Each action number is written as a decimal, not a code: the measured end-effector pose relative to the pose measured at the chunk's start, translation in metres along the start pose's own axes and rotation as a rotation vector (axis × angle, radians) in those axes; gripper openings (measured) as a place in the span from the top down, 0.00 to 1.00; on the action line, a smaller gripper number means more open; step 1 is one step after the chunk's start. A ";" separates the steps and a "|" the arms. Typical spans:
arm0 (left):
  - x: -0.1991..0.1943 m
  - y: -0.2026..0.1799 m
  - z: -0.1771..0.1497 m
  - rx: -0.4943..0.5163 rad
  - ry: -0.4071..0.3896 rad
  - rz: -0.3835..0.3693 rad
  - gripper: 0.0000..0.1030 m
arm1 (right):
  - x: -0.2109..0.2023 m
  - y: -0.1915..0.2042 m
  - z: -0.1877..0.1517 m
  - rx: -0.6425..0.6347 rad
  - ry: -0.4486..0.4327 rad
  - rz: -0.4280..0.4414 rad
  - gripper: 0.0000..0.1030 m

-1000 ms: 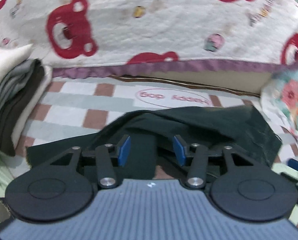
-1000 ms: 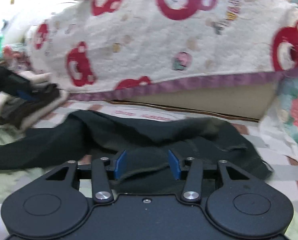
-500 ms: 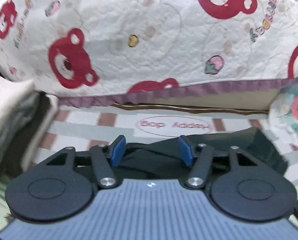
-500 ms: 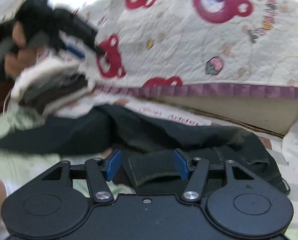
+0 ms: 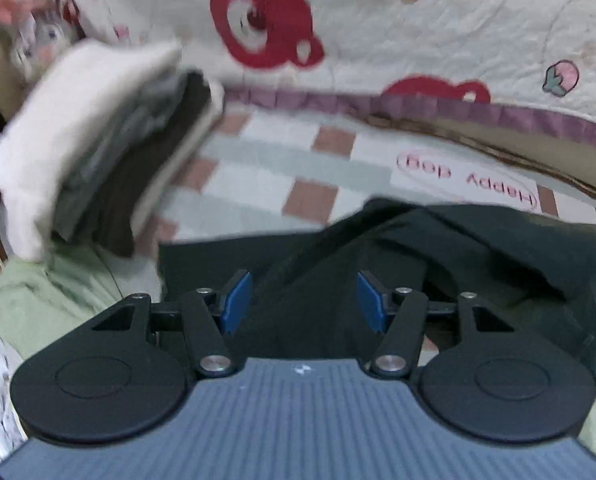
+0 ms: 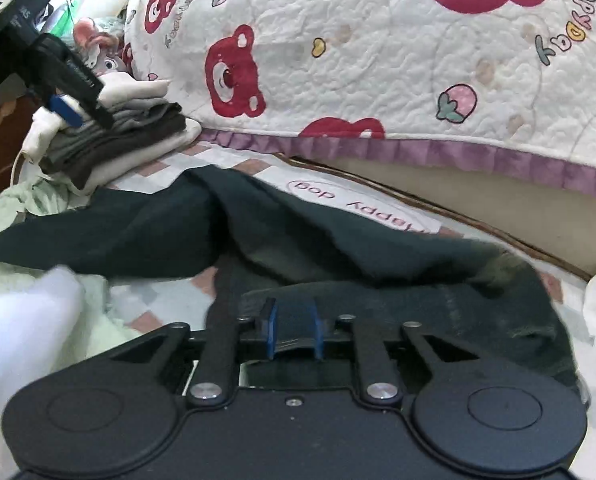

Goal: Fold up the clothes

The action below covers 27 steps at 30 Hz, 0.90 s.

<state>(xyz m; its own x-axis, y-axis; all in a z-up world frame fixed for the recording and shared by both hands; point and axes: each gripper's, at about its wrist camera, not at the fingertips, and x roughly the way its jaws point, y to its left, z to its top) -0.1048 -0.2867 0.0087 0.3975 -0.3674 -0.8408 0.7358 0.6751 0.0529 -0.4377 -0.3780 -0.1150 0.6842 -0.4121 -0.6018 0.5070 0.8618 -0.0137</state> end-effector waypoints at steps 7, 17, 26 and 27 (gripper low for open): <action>-0.003 -0.018 -0.029 0.407 0.144 0.135 0.44 | 0.005 -0.020 0.011 -0.165 0.053 0.064 0.72; 0.060 0.000 -0.029 0.652 0.121 0.137 0.44 | 0.082 -0.025 0.035 -0.178 0.298 0.256 0.16; 0.088 0.020 -0.026 0.627 -0.058 -0.099 0.44 | 0.104 0.022 0.051 -0.323 0.372 0.302 0.17; 0.087 0.025 -0.027 0.610 -0.058 -0.098 0.44 | 0.105 0.027 0.050 -0.359 0.377 0.273 0.18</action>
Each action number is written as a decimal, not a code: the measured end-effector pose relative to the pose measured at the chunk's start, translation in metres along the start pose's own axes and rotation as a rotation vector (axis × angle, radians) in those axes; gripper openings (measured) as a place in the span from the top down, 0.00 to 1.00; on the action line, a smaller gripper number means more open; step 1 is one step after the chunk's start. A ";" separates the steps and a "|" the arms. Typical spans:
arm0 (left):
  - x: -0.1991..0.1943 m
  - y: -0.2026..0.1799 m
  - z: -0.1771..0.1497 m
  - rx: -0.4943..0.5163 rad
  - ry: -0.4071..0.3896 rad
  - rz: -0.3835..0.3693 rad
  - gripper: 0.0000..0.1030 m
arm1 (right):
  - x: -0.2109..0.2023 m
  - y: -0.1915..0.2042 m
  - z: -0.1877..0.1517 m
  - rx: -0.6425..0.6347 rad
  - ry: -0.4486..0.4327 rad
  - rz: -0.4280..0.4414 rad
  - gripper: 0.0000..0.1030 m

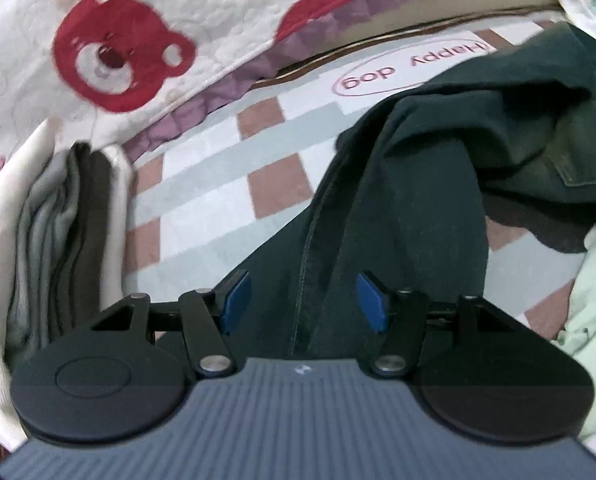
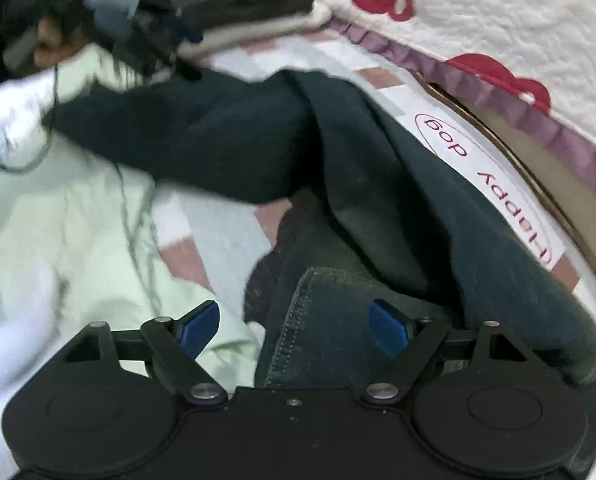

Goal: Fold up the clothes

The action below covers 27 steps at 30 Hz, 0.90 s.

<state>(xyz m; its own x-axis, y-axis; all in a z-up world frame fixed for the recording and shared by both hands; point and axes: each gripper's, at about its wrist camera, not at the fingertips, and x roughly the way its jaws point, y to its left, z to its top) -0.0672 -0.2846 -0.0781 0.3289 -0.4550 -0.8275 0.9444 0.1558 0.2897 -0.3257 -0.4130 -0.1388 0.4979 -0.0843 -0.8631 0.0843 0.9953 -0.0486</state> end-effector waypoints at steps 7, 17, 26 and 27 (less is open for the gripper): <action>-0.022 0.008 -0.054 -0.108 0.073 -0.006 0.45 | -0.023 0.012 -0.014 -0.081 0.045 -0.273 0.20; -0.063 -0.049 -0.081 -0.213 -0.094 -0.028 0.45 | -0.099 0.073 -0.094 0.103 -0.171 -0.468 0.67; 0.002 -0.080 -0.061 -0.180 -0.064 0.060 0.40 | -0.056 0.078 -0.111 0.001 -0.187 -0.501 0.34; 0.007 -0.080 -0.061 -0.199 -0.070 0.065 0.40 | -0.048 0.075 -0.113 -0.008 -0.172 -0.472 0.34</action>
<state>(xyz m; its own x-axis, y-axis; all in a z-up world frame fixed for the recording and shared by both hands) -0.1406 -0.2471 -0.1361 0.3949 -0.4967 -0.7729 0.9053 0.3535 0.2354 -0.4408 -0.3290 -0.1576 0.5422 -0.5315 -0.6508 0.3284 0.8469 -0.4181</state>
